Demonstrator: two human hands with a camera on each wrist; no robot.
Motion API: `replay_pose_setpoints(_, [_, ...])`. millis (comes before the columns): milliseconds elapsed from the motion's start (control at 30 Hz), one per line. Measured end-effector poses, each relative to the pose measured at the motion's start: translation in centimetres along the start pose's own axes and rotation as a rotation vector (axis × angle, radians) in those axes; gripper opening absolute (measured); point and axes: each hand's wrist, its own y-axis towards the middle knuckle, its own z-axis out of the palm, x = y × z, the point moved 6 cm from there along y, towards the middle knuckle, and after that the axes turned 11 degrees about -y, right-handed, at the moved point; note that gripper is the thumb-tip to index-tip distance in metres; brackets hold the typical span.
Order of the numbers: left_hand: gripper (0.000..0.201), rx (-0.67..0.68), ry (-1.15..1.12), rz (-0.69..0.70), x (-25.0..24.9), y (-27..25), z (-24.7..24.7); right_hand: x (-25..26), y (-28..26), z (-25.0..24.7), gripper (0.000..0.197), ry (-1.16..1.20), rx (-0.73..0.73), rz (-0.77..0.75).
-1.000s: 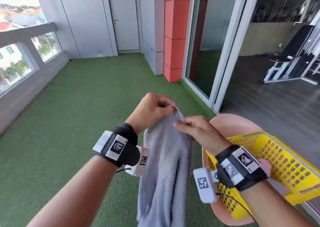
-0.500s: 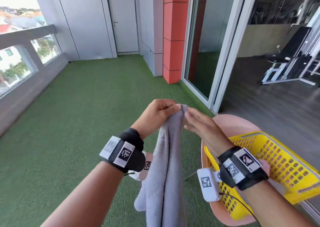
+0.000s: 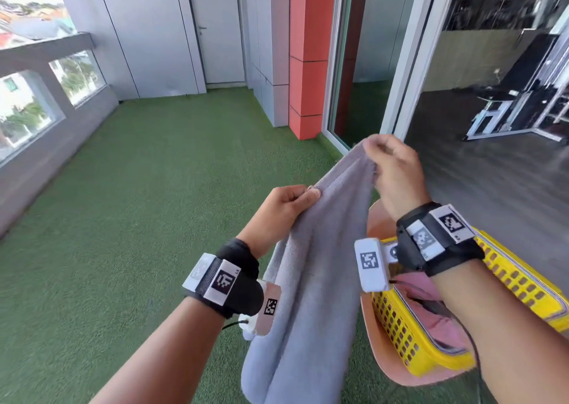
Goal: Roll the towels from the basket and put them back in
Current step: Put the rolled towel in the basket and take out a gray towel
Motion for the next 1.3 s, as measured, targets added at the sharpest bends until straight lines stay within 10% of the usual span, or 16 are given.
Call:
replay_pose_setpoints(100, [0.034, -0.081, 0.036, 0.03, 0.4, -0.8, -1.5, 0.9, 0.9, -1.4, 0.013, -0.1, -0.067, 0.001])
replay_pose_setpoints(233, [0.041, -0.164, 0.038, 0.015, 0.0, 0.4, -2.9, -2.1, -4.8, 5.0, 0.043, -0.562, 0.61, -0.018])
replay_pose_setpoints(300, [0.044, -0.125, 0.044, -0.009, 0.2, 0.8, -2.4, -2.2, -5.7, 5.6, 0.044, -0.54, 0.699, -0.073])
replay_pose_setpoints(567, [0.073, -0.113, -0.061, -0.037, 0.8, -0.2, -2.3, -1.2, -0.7, 1.6, 0.042, -0.01, 0.215, 0.221])
replay_pose_setpoints(700, [0.058, -0.163, -0.048, 0.01, -0.8, 0.8, -3.1, -3.6, -5.1, 5.1, 0.071, -0.225, 0.622, 0.226])
replay_pose_setpoints(933, [0.057, -0.08, -0.079, -0.071, 0.5, -0.5, -3.0, -2.4, -0.7, 0.4, 0.042, 0.172, 0.163, 0.306])
replay_pose_setpoints(1167, [0.051, -0.101, -0.009, -0.01, -1.4, 0.1, -2.4, -2.5, -7.2, 6.1, 0.033, -0.133, 0.74, 0.211])
replay_pose_setpoints(1300, [0.065, -0.054, -0.054, -0.048, -0.4, -0.4, -1.9, -1.2, -4.6, 4.2, 0.029, -0.048, 0.545, 0.132])
